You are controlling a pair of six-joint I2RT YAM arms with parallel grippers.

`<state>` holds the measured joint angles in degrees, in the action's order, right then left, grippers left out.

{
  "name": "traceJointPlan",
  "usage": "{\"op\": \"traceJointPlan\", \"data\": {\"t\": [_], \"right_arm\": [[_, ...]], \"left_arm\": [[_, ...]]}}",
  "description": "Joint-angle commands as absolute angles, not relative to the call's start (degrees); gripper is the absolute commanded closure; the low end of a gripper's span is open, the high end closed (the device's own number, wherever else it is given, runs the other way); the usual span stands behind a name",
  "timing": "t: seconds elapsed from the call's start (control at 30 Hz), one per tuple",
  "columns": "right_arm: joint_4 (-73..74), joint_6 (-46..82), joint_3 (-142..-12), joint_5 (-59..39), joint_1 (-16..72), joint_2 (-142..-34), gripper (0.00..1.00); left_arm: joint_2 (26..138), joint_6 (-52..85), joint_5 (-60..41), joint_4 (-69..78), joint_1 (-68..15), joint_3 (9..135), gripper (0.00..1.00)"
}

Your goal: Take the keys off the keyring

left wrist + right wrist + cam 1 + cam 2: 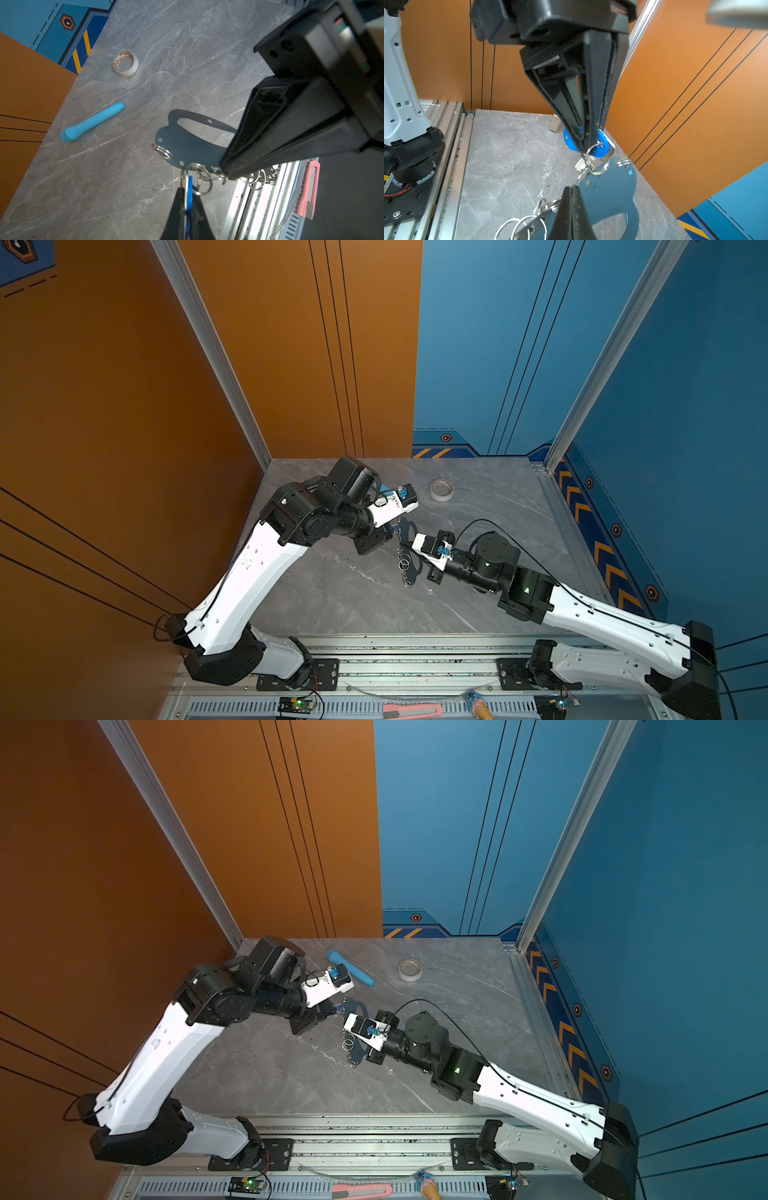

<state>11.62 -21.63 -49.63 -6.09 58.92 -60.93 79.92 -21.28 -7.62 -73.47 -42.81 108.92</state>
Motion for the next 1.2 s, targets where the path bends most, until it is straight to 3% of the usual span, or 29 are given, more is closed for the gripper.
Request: {"op": "traceJointPlan", "data": {"t": [0.0,0.33,0.53,0.93,1.17], "right_arm": [[15.90,-20.33,-47.79,-5.06,59.74,-59.07,1.00],[17.18,-20.27,-46.10,-2.19,60.28,-57.74,1.00],[19.01,-11.22,-45.69,-9.28,56.36,-59.73,1.00],[24.57,-1.12,-48.01,-19.99,50.51,-64.22,0.84],[24.49,0.22,-49.52,-23.14,49.22,-64.83,0.84]], "left_arm": [[77.51,-16.74,-6.01,-67.98,-43.14,106.75,1.00],[76.20,-12.74,-5.60,-66.76,-41.20,103.05,1.00],[76.02,-14.85,-9.71,-63.82,-44.11,103.47,1.00],[75.30,-18.19,-10.80,-63.34,-45.94,103.47,1.00],[75.41,-18.63,-10.98,-63.37,-45.46,103.53,1.00]]}}
